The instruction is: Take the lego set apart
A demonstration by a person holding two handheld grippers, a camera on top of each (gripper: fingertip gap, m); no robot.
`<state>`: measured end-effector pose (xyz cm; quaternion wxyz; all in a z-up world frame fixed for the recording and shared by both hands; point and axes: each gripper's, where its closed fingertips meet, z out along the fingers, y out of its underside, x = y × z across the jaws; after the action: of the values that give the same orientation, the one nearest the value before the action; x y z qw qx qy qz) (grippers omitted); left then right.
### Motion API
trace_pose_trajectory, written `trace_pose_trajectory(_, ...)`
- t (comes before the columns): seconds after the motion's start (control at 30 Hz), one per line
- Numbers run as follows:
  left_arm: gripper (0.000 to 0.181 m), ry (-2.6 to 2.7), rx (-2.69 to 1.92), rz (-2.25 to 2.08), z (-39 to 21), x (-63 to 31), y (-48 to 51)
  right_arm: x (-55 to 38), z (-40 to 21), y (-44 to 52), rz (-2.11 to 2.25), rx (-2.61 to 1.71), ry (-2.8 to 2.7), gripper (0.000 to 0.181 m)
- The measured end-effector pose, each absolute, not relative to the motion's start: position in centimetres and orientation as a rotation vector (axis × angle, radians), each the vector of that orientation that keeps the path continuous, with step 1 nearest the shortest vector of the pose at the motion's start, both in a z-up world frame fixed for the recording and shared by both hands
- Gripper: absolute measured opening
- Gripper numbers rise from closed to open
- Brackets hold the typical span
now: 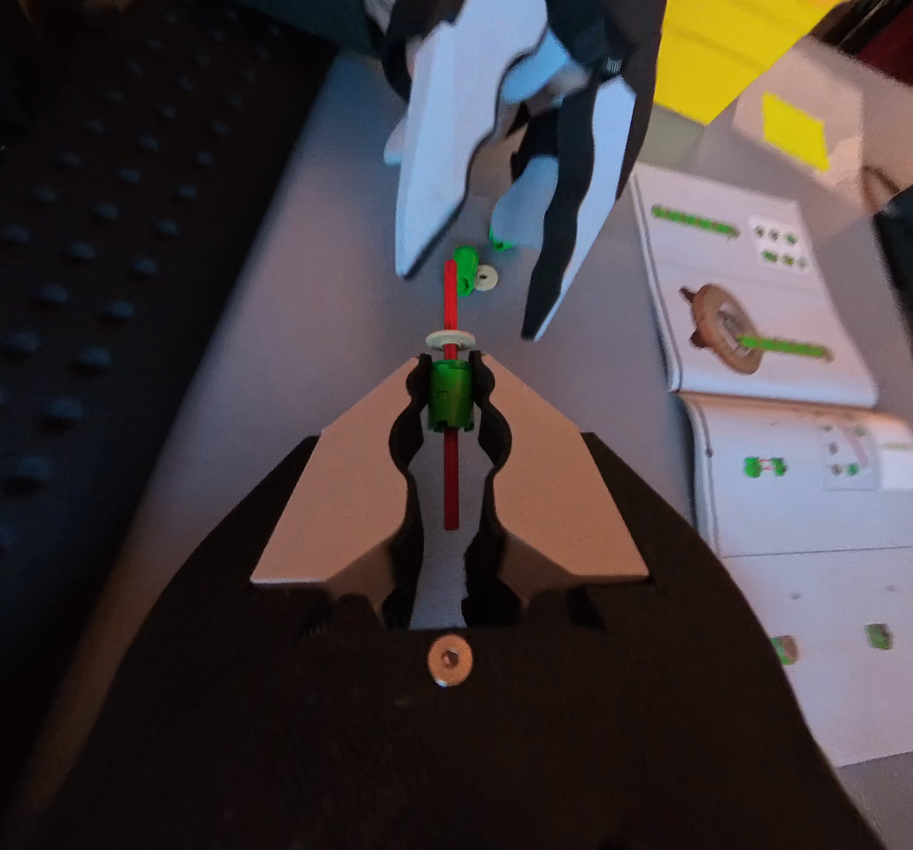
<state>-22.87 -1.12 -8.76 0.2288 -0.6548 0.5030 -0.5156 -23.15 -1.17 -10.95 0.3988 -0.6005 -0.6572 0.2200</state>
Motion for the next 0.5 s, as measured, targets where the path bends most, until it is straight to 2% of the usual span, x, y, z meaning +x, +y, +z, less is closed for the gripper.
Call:
trace_pose_trajectory(0.07, 0.052, 1.337, -1.831, -1.523, -8.4, -22.0, -1.7, -23.5, -10.3, -1.0, 0.503, -1.476, -1.648, 0.016)
trace_pose_trajectory(0.13, 0.038, 1.321, -1.877, -1.56, -9.0, -21.4, -2.0, -23.6, -10.1, -1.0, 0.46, -1.451, -1.645, 0.016)
trace_pose_trajectory(0.37, 0.033, 1.241, -1.963, -1.555, -10.0, -21.2, -1.1, -23.1, -10.9, 0.0, 0.302, -1.467, -1.652, 0.016)
trace_pose_trajectory(0.47, 0.014, 1.234, -1.952, -1.55, -10.0, -21.4, -0.9, -22.6, -10.9, 0.8, 0.189, -1.461, -1.645, 0.016)
trace_pose_trajectory(0.5, 0.014, 1.232, -1.951, -1.547, -10.0, -21.4, -0.9, -22.6, -10.9, 0.9, 0.181, -1.458, -1.648, 0.016)
